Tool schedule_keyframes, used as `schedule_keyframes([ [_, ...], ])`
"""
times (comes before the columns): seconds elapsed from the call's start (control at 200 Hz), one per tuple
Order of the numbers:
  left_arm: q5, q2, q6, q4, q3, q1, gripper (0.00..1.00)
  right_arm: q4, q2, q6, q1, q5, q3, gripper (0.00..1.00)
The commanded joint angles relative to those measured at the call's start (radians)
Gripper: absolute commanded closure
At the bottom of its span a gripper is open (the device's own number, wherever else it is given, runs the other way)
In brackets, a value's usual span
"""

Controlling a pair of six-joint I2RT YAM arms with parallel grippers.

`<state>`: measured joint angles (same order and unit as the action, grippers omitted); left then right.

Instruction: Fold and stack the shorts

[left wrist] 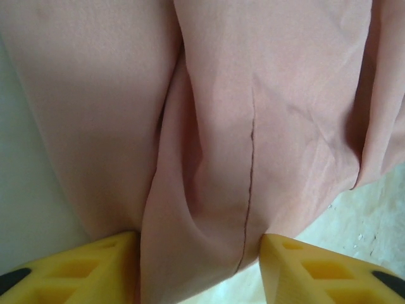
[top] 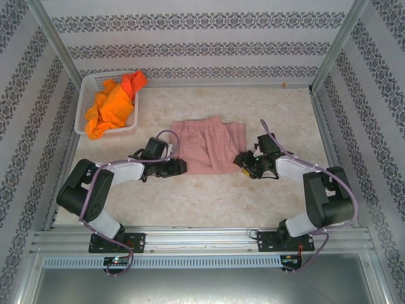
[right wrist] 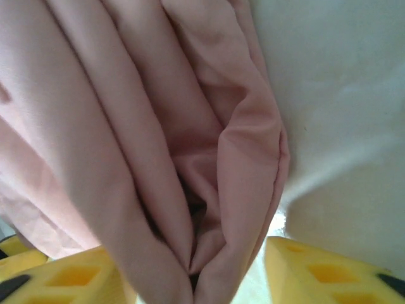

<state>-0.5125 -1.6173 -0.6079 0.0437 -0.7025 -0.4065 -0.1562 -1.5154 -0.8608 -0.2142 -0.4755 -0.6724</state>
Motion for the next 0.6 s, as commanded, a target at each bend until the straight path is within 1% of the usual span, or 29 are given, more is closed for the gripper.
schedule_keyframes([
  [0.0, 0.006, -0.025, -0.025, 0.071, -0.016, -0.013, 0.52, 0.054, -0.039, -0.001, -0.008, 0.018, -0.028, 0.56],
  [0.13, 0.03, -0.045, -0.025, 0.085, -0.013, -0.013, 0.59, 0.079, -0.073, -0.005, -0.007, 0.031, -0.049, 0.67],
  [0.19, 0.042, -0.058, -0.027, 0.098, -0.013, -0.014, 0.72, 0.084, -0.084, -0.002, -0.007, 0.039, -0.058, 0.74],
  [0.28, 0.059, -0.078, -0.034, 0.112, -0.021, -0.013, 0.92, 0.078, -0.097, 0.007, -0.006, 0.039, -0.074, 0.8],
  [0.325, 0.074, -0.078, -0.031, 0.105, -0.025, -0.013, 1.0, 0.074, -0.097, 0.014, -0.004, 0.037, -0.08, 0.84],
  [0.48, 0.12, -0.012, 0.004, 0.04, -0.023, 0.008, 1.0, 0.031, -0.073, 0.058, 0.031, 0.036, -0.097, 0.99],
  [0.595, 0.134, 0.054, 0.025, -0.007, -0.003, 0.046, 1.0, -0.029, -0.059, 0.118, 0.078, 0.036, -0.121, 1.0],
])
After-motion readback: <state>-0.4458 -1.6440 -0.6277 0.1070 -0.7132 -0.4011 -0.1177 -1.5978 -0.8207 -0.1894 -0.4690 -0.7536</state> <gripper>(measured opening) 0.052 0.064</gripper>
